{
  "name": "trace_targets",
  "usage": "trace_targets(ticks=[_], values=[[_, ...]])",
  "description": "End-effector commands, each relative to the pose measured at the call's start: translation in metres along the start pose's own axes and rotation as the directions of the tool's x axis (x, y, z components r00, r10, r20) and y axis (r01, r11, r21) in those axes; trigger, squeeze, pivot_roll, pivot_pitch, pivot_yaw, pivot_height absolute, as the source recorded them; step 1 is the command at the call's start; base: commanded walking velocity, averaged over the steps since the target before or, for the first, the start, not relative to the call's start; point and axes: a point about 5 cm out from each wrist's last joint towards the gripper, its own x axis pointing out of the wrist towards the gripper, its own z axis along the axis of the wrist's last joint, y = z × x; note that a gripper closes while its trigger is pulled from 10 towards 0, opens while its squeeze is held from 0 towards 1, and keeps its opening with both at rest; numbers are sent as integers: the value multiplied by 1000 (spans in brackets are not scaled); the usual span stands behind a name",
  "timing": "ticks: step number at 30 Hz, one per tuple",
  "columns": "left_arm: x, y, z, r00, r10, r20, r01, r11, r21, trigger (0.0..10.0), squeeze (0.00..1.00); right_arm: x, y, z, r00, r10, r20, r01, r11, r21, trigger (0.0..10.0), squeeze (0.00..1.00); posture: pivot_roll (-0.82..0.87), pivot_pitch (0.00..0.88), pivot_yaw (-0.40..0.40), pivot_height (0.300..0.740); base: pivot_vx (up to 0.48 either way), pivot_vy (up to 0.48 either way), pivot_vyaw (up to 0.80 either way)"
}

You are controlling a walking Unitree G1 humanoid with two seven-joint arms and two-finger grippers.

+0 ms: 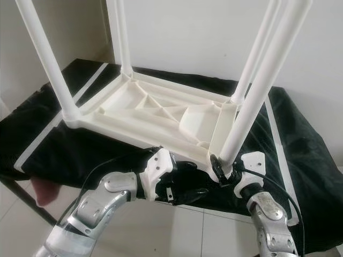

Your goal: Building children table

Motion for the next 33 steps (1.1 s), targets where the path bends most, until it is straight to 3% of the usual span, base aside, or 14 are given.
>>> trace_targets(ticks=[1,2,3,8,9,10,11,13,14,24,25,26,31,33], values=[[2,0,0,1000,-2,-2,2,1000,7,10000,0,4,-1,-5,998,56,-33,-56,998,9,10000,0,1,0,-45,740,0,0,0],[2,1,1,1000,2,-2,-2,1000,11,10000,0,10,1,-6,996,86,-39,-86,996,-6,10000,0,3,0,-46,740,0,0,0],[2,1,1,1000,4,-2,-4,1000,13,10000,0,14,2,-5,994,105,-39,-106,994,-23,8863,0,5,0,-47,740,0,0,0],[2,2,0,1000,11,-7,-11,1000,20,10000,0,23,3,-2,991,131,-34,-133,990,-53,10000,0,13,0,-53,740,0,0,0],[1,2,0,1000,16,-8,-16,1000,20,10000,0,27,2,-1,989,144,-32,-145,988,-55,7843,0,17,0,-57,740,0,0,0],[1,2,0,1000,16,-8,-16,1000,20,10000,0,27,2,-1,989,144,-32,-145,988,-55,7843,0,17,0,-57,740,0,0,0],[1,3,0,1000,20,-8,-20,1000,20,10000,0,29,2,1,987,155,-31,-157,986,-58,4549,0,19,0,-60,740,0,0,0],[1,3,0,1000,22,-7,-22,1000,19,10000,0,30,1,1,986,166,-30,-167,984,-60,4549,0,21,0,-62,740,0,0,0],[0,3,0,1000,25,-7,-25,1000,18,10000,0,32,1,1,983,180,-34,-182,981,-61,0,0,22,0,-68,740,0,0,0],[0,2,0,999,47,1,-47,999,8,10000,0,26,-1,-7,980,193,-53,-195,980,-39,0,0,21,0,-77,740,0,0,0],[-1,2,0,999,47,1,-47,999,7,10000,0,25,-2,-8,983,175,-57,-176,984,-14,8078,0,18,0,-74,740,0,0,0],[-1,2,0,999,46,-1,-46,999,7,10000,0,24,-2,-8,988,142,-52,-142,990,3,10000,0,15,0,-70,740,0,0,0],[-1,1,0,999,46,-3,-46,999,6,10000,0,22,-1,-7,995,95,-43,-94,995,25,10000,0,14,0,-71,740,0,0,0],[-2,2,-1,999,44,-6,-44,999,3,10000,0,22,-2,-5,999,-24,-43,25,1000,10,10000,0,7,0,-64,740,0,0,0]])
